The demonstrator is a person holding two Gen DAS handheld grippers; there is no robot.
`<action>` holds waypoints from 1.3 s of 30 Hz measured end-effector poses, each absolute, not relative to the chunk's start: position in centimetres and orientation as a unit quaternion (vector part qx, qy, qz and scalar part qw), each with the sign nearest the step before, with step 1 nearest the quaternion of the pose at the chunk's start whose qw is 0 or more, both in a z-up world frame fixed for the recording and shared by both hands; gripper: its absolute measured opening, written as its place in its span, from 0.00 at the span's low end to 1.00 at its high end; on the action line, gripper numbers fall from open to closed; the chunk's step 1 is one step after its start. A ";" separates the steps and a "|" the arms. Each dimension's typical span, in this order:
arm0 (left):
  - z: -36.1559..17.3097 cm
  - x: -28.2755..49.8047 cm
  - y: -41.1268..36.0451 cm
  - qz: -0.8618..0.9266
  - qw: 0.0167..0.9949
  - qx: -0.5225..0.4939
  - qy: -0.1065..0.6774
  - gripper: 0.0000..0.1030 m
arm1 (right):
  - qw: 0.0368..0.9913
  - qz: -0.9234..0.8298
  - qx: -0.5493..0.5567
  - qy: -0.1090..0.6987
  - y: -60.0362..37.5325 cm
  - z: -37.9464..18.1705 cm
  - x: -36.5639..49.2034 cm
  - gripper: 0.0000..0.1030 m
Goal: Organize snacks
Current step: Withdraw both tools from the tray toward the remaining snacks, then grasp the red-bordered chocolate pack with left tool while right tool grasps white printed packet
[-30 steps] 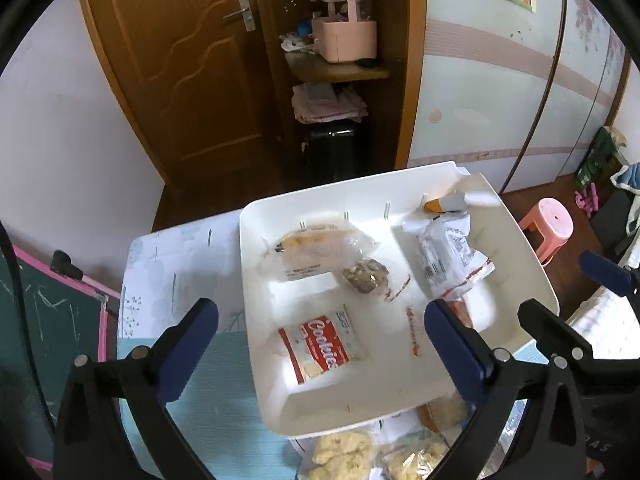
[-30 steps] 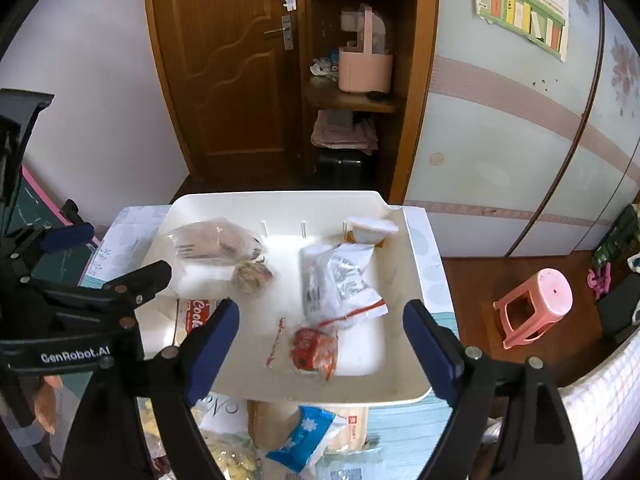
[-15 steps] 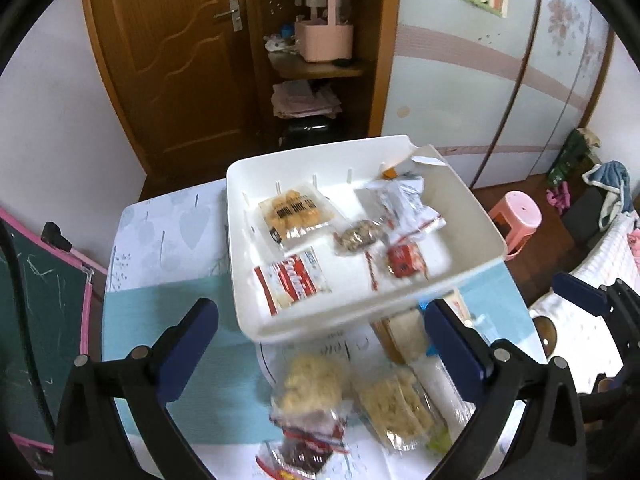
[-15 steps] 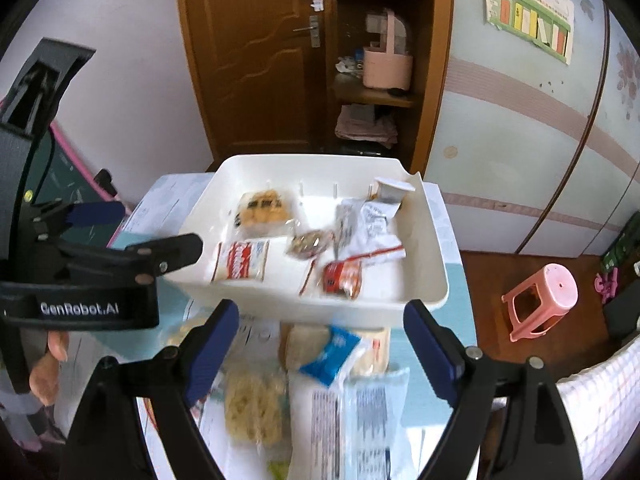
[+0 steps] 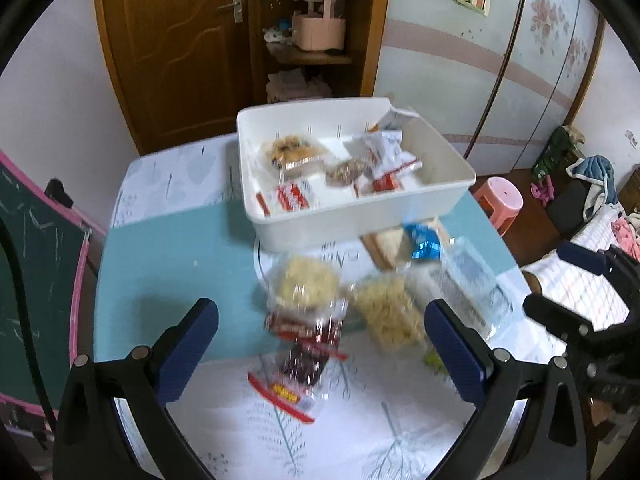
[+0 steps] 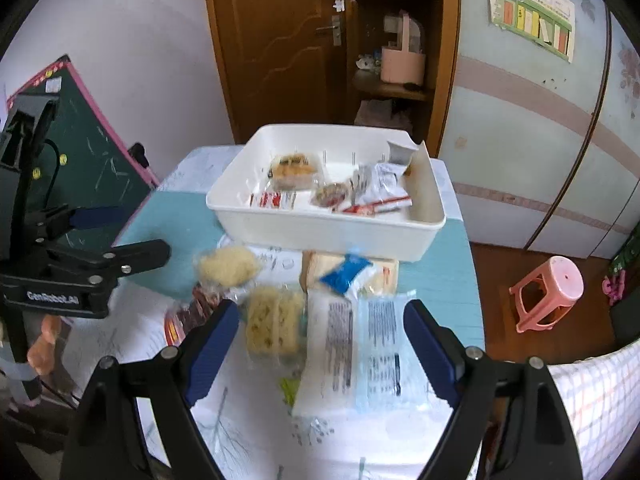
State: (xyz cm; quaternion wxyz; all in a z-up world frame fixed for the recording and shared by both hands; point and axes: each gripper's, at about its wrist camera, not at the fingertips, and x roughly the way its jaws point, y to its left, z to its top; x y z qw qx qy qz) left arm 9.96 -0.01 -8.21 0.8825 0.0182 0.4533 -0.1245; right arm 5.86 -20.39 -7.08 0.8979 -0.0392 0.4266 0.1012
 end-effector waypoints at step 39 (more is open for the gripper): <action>-23.6 10.9 0.6 -0.111 0.810 0.050 0.573 0.95 | 0.848 0.069 -0.043 0.524 -20.5 -18.6 9.3 0.83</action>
